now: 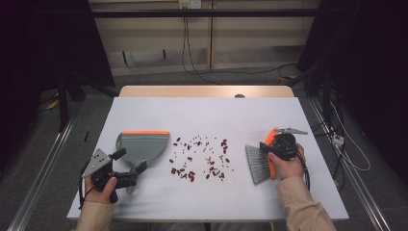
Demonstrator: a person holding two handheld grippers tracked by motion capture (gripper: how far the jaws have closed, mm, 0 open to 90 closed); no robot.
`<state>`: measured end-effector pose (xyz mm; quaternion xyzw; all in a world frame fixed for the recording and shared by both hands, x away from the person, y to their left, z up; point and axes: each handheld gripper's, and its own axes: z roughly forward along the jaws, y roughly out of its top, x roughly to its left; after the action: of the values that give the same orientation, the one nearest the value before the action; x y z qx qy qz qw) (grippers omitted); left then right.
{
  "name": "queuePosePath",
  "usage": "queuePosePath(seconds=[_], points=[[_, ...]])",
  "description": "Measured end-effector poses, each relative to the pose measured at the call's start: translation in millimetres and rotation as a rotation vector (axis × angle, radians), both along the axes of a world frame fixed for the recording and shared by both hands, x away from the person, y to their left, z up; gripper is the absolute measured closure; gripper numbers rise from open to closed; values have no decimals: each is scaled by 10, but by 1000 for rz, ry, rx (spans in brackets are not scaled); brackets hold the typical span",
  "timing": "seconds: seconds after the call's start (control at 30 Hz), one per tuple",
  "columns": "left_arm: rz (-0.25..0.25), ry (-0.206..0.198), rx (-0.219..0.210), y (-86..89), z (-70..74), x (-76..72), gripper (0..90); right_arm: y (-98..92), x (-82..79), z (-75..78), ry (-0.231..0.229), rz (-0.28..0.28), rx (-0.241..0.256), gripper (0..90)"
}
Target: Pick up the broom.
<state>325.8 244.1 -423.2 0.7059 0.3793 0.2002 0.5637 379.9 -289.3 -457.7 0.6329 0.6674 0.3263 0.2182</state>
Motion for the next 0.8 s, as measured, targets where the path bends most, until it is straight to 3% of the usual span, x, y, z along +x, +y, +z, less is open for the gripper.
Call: queuePosePath(seconds=[0.2,0.27,0.3,0.47,0.8], points=[[-2,0,1,-2,-1,10,27,28,26,6,26,2,-20,494],[-4,-1,4,-10,0,10,27,49,35,14,39,27,0,546],[-4,0,2,-16,-1,10,28,73,44,14,34,55,-35,583],[-9,1,10,-29,-5,10,28,107,64,41,68,102,-9,690],[-5,0,5,-16,-4,12,28,178,178,66,73,122,-41,688]])
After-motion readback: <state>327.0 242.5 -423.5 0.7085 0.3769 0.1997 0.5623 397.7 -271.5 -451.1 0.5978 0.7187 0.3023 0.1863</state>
